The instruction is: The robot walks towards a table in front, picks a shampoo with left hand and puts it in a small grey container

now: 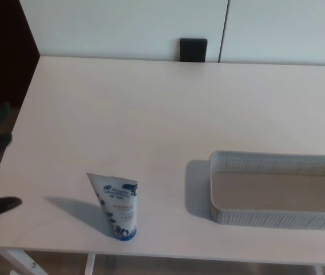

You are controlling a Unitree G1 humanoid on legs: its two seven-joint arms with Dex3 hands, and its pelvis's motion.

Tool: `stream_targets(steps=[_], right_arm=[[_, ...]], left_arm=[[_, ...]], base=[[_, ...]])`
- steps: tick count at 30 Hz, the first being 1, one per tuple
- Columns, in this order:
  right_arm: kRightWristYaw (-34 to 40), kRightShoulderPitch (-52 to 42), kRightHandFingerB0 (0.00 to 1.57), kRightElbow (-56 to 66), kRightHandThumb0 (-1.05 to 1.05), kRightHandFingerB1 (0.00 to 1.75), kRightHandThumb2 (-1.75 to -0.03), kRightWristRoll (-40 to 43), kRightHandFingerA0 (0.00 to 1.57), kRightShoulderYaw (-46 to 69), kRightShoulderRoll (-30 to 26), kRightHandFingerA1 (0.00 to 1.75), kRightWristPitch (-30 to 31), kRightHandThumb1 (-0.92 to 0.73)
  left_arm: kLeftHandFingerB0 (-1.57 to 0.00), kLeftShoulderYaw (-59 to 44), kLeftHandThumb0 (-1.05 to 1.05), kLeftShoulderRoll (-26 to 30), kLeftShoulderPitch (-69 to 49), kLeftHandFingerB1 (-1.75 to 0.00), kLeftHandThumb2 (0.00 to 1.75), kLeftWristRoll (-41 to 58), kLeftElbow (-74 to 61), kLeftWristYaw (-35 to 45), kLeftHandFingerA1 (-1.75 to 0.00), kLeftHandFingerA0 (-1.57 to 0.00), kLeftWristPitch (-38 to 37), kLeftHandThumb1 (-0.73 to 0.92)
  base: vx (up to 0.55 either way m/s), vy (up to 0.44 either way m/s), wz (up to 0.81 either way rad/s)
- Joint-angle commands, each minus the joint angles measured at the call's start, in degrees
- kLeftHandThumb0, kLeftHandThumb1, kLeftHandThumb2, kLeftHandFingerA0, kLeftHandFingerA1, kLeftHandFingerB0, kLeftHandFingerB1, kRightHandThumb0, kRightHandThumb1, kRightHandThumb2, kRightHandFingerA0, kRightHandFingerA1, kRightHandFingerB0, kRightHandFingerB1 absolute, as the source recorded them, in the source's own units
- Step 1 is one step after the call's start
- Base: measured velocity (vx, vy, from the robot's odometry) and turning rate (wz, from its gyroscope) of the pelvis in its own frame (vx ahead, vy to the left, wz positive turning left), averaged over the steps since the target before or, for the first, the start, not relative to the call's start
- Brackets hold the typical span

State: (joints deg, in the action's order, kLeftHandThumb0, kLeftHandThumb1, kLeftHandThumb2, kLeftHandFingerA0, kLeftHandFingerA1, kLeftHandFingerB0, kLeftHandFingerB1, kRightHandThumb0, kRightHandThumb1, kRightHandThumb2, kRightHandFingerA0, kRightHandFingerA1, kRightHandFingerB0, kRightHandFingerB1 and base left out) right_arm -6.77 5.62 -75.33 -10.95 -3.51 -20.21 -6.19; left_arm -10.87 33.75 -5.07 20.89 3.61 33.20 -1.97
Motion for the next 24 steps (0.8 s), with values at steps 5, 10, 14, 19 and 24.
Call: stream_targets(steps=[5,10,14,19,24], right_arm=[[-0.5,0.1,0.54,0.0,-0.37,0.4,-0.61,-0.3,0.57,-0.1,-0.5,0.43,0.1,-0.71],[-0.1,0.1,0.56,0.0,-0.39,0.41,-0.61,-0.3,0.58,0.0,-0.3,0.43,0.0,-0.71],[-0.3,0.0,0.54,0.0,-0.39,0.4,-0.62,-0.3,0.58,-0.1,-0.2,0.44,0.0,-0.7],[-0.4,0.1,0.54,0.0,-0.38,0.4,-0.61,0.0,0.58,0.2,-0.2,0.44,0.3,-0.7],[-0.6,0.1,0.54,-0.1,-0.39,0.4,-0.61,-0.3,0.57,0.0,-0.2,0.43,0.2,-0.7]], left_arm=[[0.0,3.1,-0.47,-0.1,-1.2,0.0,0.64,-5.2,3.2,1.6,-0.14,0.0,-1.0,0.3],[0.0,4.5,-0.5,-0.7,-1.1,0.0,0.65,-5.7,3.1,2.0,-0.14,0.0,-0.3,0.32],[0.0,5.4,-0.5,-1.5,-2.0,0.0,0.65,-5.8,1.8,2.7,-0.14,0.0,-0.7,0.32],[0.0,5.9,-0.5,-2.7,-4.3,-0.01,0.65,-5.3,-2.9,2.8,-0.14,0.0,0.4,0.31],[0.0,6.4,-0.48,-3.3,-5.9,-0.05,0.66,-4.8,-7.9,3.1,-0.16,0.0,1.3,0.31]], base=[[0.0,0.0,0.0],[0.0,0.0,0.0],[0.0,0.0,0.0],[0.0,0.0,0.0],[0.0,0.0,0.0]])
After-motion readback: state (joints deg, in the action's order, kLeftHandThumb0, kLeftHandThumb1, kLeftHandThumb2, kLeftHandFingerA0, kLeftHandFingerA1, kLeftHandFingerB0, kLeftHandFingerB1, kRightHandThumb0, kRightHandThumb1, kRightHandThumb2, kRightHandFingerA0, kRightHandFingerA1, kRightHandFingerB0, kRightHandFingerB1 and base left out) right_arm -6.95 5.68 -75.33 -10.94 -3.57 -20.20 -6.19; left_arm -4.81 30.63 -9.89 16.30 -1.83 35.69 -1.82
